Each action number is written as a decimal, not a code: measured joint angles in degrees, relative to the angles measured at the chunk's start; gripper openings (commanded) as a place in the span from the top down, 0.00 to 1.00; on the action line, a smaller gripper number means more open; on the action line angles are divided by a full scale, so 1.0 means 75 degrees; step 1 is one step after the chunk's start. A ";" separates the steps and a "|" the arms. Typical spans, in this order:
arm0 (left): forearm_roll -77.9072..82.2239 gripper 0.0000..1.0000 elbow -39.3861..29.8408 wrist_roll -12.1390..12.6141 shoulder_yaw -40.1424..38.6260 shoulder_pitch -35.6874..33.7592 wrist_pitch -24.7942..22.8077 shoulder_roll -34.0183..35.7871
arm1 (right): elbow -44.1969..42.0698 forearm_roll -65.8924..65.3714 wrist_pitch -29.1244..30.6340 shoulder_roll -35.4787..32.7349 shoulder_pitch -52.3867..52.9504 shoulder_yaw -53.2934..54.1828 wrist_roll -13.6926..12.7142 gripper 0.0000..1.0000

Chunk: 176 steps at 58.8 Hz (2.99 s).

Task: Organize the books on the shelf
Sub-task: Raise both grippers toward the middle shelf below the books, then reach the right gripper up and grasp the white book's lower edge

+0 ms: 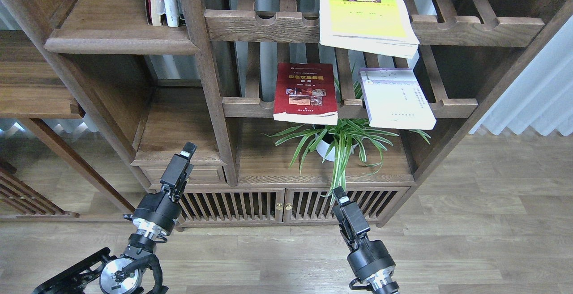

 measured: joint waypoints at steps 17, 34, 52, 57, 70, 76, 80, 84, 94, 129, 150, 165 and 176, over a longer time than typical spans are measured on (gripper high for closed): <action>0.0175 0.00 -0.0056 0.0171 -0.0109 0.0013 0.0000 -0.0065 | 0.0000 0.0000 0.0000 0.0000 0.0019 0.0009 -0.0005 0.01; 0.0188 0.00 -0.0012 0.0182 -0.0243 0.0006 0.0000 -0.0216 | 0.0000 0.0000 0.0000 0.0000 0.0038 0.0064 -0.0005 0.01; 0.0169 0.00 -0.0001 0.0181 -0.0463 0.0359 0.0000 -0.0767 | 0.0040 0.0002 0.0000 0.0000 0.0044 0.0114 -0.0005 0.01; 0.0131 0.00 -0.0104 0.0176 -0.0875 0.0424 0.0000 -0.0939 | 0.0046 0.0002 0.0000 -0.0001 0.0044 0.0117 -0.0005 0.01; 0.0172 0.00 -0.0387 0.0337 -0.1142 0.0580 0.0000 -0.1140 | 0.0081 0.0003 0.0000 -0.0001 0.0049 0.0158 -0.0005 0.01; 0.0172 0.00 -0.0490 0.0838 -0.1204 0.0847 0.0000 -0.1118 | 0.0127 0.0021 0.0000 0.0000 0.0056 0.0183 -0.0005 0.01; 0.0156 0.00 -0.0520 0.1259 -0.1327 0.1039 0.0000 -0.1099 | 0.0161 0.0035 0.0000 0.0000 0.0082 0.0218 -0.0005 0.01; 0.0123 0.00 -0.0537 0.1586 -0.1546 0.1218 0.0000 -0.1106 | 0.0186 0.0045 0.0000 -0.0001 0.0123 0.0249 -0.0007 0.01; 0.0102 0.00 -0.0721 0.1910 -0.1732 0.1328 0.0000 -0.1103 | 0.0197 0.0115 0.0000 0.0000 0.0285 0.0278 -0.0015 0.01; 0.0064 0.00 -0.0873 0.2485 -0.2681 0.1348 0.0000 -0.1020 | -0.0198 0.0658 -0.0022 0.0000 0.1520 0.1165 -0.0027 0.01; 0.0063 0.00 -0.0872 0.2486 -0.2865 0.1391 0.0000 -0.1017 | -0.1257 0.0809 -0.0179 0.0000 0.2283 0.1486 -0.0005 0.01; 0.0063 0.00 -0.0894 0.2487 -0.2882 0.1400 0.0000 -0.1028 | -0.1685 0.0821 -0.0332 0.0000 0.2716 0.1770 -0.0001 0.01; 0.0063 0.00 -0.0897 0.2486 -0.2955 0.1400 0.0000 -0.1029 | -0.1700 0.0833 -0.0567 0.0000 0.2775 0.1973 -0.0001 0.01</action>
